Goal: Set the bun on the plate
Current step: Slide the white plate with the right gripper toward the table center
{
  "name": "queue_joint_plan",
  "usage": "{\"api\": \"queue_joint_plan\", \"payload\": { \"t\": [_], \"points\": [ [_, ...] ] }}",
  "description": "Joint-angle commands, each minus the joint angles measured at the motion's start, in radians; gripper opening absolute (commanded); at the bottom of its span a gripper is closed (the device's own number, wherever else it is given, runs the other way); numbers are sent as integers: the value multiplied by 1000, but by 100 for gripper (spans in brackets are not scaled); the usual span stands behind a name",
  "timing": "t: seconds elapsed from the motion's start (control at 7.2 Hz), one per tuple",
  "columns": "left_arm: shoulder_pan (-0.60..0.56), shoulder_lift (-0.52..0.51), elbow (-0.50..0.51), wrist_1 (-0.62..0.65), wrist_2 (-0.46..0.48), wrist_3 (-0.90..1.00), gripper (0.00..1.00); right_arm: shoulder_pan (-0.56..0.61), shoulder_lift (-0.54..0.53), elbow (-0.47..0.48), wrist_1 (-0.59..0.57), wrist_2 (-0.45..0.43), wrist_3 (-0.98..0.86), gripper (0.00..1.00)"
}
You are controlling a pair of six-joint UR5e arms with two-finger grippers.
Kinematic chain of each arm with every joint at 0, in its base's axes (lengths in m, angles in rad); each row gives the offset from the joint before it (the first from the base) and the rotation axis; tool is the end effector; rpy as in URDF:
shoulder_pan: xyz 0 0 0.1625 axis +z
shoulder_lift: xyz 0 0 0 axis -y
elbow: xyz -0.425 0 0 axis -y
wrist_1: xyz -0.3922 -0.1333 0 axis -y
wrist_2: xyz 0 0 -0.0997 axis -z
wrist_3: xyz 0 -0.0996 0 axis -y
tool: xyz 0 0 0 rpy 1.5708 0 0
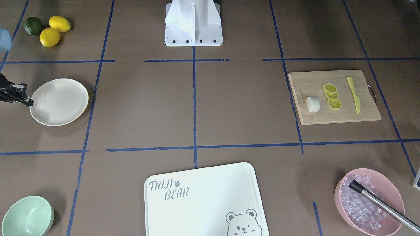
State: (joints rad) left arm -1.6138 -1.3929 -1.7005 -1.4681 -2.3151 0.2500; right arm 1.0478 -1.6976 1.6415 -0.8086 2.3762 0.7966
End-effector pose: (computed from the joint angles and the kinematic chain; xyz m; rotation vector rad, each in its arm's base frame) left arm -0.0831 -0.4009 0.6871 -0.0339 0.7565 0.1409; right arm -0.1757 -0.4279 0.5939 0.0542 -1.0141 -0.0345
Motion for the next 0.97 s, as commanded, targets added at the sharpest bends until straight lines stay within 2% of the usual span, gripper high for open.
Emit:
{"api": "queue_joint_plan", "payload": {
  "t": [0.0,0.28,0.42,0.69,0.83],
  "points": [
    [0,0,-1,0,0,0,100,-92,59,88,-1,-30,259,0],
    [0,0,-1,0,0,0,100,-239,187,127,-3,-127,521,0],
    [-1,0,-1,2,0,0,100,-344,270,124,-36,-219,630,0],
    [0,0,1,2,0,0,100,-454,532,116,-372,-374,655,0],
    [0,0,1,2,0,0,100,-507,585,110,-424,-428,691,0]
  ]
}}
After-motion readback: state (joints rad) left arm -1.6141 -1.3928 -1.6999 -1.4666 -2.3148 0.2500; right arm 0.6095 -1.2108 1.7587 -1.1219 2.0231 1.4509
